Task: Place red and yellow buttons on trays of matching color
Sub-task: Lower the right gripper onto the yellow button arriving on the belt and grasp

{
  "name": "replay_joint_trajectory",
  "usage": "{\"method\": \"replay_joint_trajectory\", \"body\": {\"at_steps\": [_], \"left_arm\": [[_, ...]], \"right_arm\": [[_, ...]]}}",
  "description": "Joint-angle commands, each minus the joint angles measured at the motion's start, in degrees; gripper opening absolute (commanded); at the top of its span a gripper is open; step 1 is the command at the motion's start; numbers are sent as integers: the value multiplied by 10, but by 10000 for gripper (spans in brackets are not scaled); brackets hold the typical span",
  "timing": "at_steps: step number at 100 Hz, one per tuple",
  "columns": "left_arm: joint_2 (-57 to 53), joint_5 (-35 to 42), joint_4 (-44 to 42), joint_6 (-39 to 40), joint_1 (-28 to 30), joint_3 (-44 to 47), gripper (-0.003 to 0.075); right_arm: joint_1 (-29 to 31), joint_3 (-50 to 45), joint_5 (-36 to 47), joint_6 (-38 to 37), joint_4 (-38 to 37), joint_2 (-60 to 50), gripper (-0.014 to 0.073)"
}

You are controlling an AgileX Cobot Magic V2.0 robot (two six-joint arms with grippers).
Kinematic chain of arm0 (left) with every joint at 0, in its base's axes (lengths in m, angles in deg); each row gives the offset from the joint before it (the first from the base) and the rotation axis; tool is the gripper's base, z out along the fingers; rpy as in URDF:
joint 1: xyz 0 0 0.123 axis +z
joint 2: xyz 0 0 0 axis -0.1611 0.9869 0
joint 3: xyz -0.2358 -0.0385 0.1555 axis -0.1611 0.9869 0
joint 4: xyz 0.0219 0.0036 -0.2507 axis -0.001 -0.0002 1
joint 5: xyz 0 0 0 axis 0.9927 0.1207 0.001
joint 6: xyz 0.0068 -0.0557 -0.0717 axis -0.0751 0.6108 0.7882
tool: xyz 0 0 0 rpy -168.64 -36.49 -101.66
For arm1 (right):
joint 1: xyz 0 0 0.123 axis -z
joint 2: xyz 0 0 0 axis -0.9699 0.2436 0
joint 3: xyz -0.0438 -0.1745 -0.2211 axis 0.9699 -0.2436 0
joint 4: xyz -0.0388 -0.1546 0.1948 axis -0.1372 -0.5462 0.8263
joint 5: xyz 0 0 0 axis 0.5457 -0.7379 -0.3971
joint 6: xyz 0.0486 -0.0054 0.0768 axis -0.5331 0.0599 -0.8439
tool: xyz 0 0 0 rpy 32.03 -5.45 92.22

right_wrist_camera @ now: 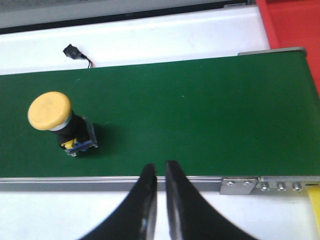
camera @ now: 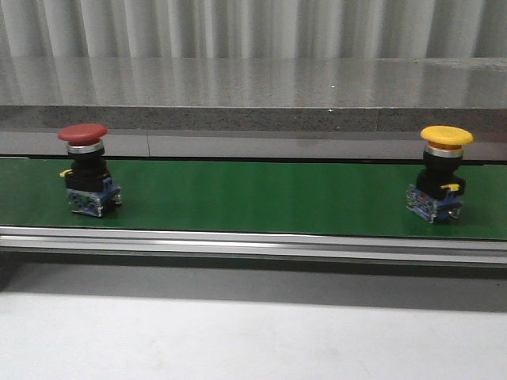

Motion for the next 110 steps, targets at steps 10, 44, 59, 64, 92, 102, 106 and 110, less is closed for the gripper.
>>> {"method": "replay_joint_trajectory", "body": {"at_steps": [10,44,59,64,92,102,106,110], "left_arm": [[4,38,8,-1,-5,-14,-20],[4,38,8,-1,-5,-14,-20],[4,38,8,-1,-5,-14,-20],[4,38,8,-1,-5,-14,-20],[4,38,8,-1,-5,-14,-20],[4,38,8,-1,-5,-14,-20],[4,38,8,-1,-5,-14,-20],[4,38,8,-1,-5,-14,-20]], "right_arm": [[-28,97,-42,11,6,94,494],[-56,231,-182,57,21,253,647],[-56,263,-196,82,25,309,647],[-56,269,-187,88,25,325,647],[-54,290,-138,99,20,411,412],[-54,290,-136,99,20,418,275],[-54,290,-135,99,19,418,237],[-54,290,-133,99,19,416,213]]}}
